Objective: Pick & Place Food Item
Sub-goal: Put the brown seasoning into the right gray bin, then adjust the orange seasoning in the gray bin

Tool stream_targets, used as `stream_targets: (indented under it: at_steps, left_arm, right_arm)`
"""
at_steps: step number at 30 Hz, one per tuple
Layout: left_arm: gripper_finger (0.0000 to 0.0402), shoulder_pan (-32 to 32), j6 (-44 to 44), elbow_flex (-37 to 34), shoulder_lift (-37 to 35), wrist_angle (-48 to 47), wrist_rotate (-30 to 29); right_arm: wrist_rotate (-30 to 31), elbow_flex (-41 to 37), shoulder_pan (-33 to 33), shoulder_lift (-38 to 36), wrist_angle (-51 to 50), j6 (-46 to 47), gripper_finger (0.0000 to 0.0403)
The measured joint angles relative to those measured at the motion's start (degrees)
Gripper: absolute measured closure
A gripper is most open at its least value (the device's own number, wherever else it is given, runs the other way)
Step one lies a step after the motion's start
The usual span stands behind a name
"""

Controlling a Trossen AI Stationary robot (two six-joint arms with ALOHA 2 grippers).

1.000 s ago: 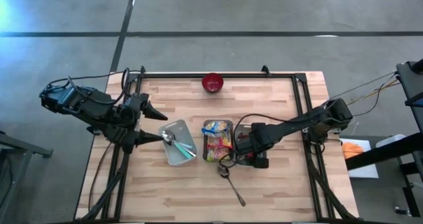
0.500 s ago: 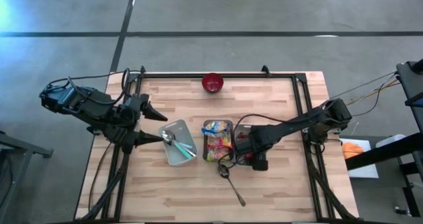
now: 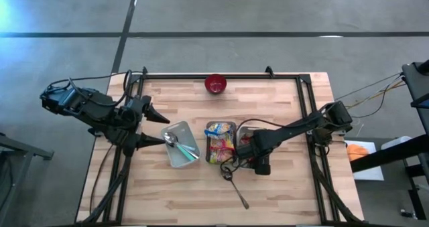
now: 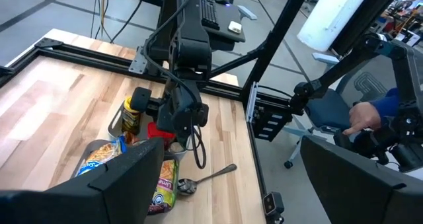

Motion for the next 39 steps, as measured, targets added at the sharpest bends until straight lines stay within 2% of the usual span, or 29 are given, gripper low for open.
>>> stream_targets:
  at_steps: [11, 21, 26, 39]
  left_arm:
    - [0.0041, 0.02, 0.01, -0.02, 0.00, -0.87, -0.02]
    - [0.0041, 0.02, 0.01, -0.02, 0.00, -0.96, -0.03]
    - [0.0041, 0.02, 0.01, -0.02, -0.01, -0.93, -0.03]
    - [0.0041, 0.00, 0.01, -0.02, 0.00, -1.01, 0.46]
  right_arm:
    - [-2.91, 0.02, -0.04, -0.17, -0.05, 0.17, 0.0205]
    - [-2.88, 0.02, -0.07, -0.21, -0.24, 1.49, 0.0093]
    - [-2.77, 0.19, -0.04, -0.28, -0.47, 2.79, 0.0054]
    - [-1.14, 6.79, 0.09, -0.80, -3.29, 1.40, 0.0046]
